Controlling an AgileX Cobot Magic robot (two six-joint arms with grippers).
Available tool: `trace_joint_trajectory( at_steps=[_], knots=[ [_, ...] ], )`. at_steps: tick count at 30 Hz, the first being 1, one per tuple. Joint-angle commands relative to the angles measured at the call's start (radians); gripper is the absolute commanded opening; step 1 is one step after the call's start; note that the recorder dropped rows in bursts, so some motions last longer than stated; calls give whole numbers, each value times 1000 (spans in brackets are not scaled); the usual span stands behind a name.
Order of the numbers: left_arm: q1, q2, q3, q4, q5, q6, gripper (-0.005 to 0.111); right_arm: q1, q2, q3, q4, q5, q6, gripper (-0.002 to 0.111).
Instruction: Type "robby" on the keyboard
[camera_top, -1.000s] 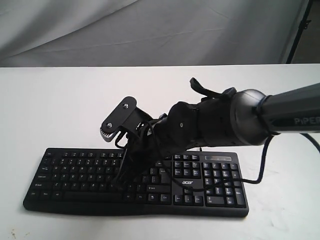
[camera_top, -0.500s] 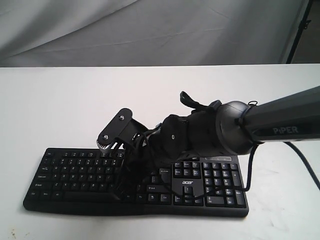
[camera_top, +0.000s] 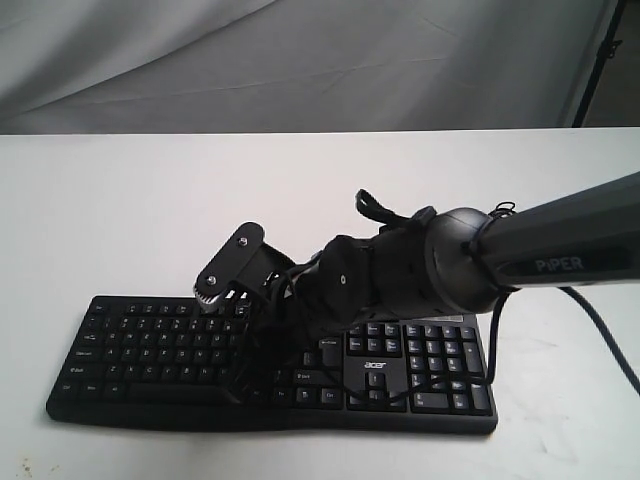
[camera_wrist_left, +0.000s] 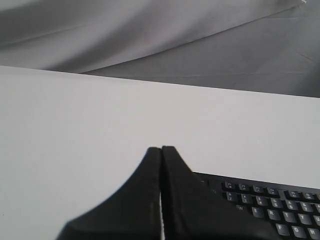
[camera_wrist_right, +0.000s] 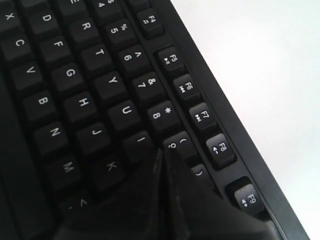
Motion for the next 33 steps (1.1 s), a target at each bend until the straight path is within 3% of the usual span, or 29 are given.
trace_joint_trajectory(
  at_steps=[1,15,20,26,33],
  knots=[
    [-3,-4,5,-9,-2,-4,0,1,4,2,0,4,-8,0],
    [-3,-4,5,-9,-2,-4,0,3,-96,2,-8,2,-8,0],
    [-3,-4,5,-9,-2,-4,0,48,-114,-7,15,9,-8,0],
    [-3,-4,5,-9,-2,-4,0,116,-54,-92,20,30,0,0],
    [-3,-4,5,-9,-2,-4,0,129,13,-127,53,55,3,0]
  ],
)
